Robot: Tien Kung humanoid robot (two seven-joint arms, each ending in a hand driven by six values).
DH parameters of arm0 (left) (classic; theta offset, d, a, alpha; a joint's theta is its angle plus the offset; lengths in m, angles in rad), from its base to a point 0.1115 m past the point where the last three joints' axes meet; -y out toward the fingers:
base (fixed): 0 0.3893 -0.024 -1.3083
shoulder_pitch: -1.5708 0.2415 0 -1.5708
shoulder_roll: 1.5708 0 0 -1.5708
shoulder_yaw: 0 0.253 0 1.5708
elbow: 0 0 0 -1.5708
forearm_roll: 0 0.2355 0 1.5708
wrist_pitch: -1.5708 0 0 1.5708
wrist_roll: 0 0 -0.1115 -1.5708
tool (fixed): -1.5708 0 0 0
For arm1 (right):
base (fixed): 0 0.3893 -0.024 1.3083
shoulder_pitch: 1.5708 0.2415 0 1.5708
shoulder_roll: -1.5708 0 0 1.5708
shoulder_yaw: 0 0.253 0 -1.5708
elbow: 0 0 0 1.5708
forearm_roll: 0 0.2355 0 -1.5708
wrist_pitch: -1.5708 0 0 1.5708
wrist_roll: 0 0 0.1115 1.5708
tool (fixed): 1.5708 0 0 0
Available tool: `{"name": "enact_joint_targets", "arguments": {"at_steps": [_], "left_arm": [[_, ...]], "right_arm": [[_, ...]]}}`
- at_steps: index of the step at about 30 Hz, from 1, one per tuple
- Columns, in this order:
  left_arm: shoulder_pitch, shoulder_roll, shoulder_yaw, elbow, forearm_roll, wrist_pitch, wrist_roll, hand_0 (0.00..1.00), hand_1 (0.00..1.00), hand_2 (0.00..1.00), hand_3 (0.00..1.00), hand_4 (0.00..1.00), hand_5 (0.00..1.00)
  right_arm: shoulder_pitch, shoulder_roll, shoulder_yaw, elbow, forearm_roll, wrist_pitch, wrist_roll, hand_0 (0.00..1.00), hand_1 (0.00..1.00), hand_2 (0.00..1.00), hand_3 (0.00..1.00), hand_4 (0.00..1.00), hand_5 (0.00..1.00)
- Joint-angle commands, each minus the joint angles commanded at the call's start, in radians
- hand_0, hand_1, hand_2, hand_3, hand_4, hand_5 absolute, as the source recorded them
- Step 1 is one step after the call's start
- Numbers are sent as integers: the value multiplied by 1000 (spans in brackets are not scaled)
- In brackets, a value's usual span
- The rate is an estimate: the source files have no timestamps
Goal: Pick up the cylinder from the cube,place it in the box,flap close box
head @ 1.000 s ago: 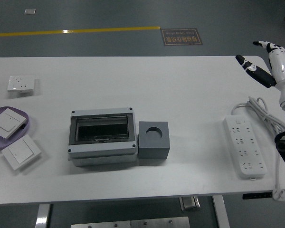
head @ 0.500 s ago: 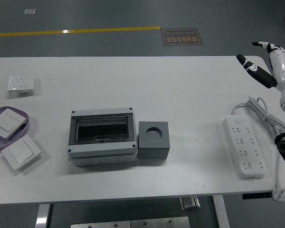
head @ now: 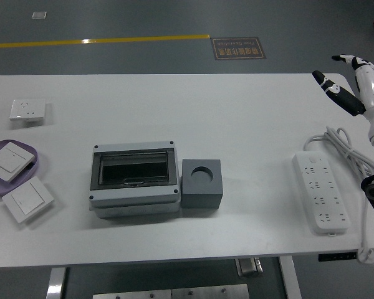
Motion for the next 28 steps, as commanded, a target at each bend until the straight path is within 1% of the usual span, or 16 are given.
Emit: {"name": "enact_joint_targets", "arguments": {"at_steps": [11,22,28], "left_arm": [[-1,-1,6,-1,-5,2,-1,675,684,666,694,691,250],[-2,5,19,-3,-8,7,1,675,684,666,693,692,251],[-14,20,35,-2,-16,6,1,675,684,664,689,686,255]], "right_arm": [[-2,-6,11,5,1,-2,3,998,901,863,781,998,998],[1,-5,3,-16,91,-10,28,998,900,863,781,998,998],[19,7,-19,-3,-20,4,-3,998,900,863,781,998,998]]}}
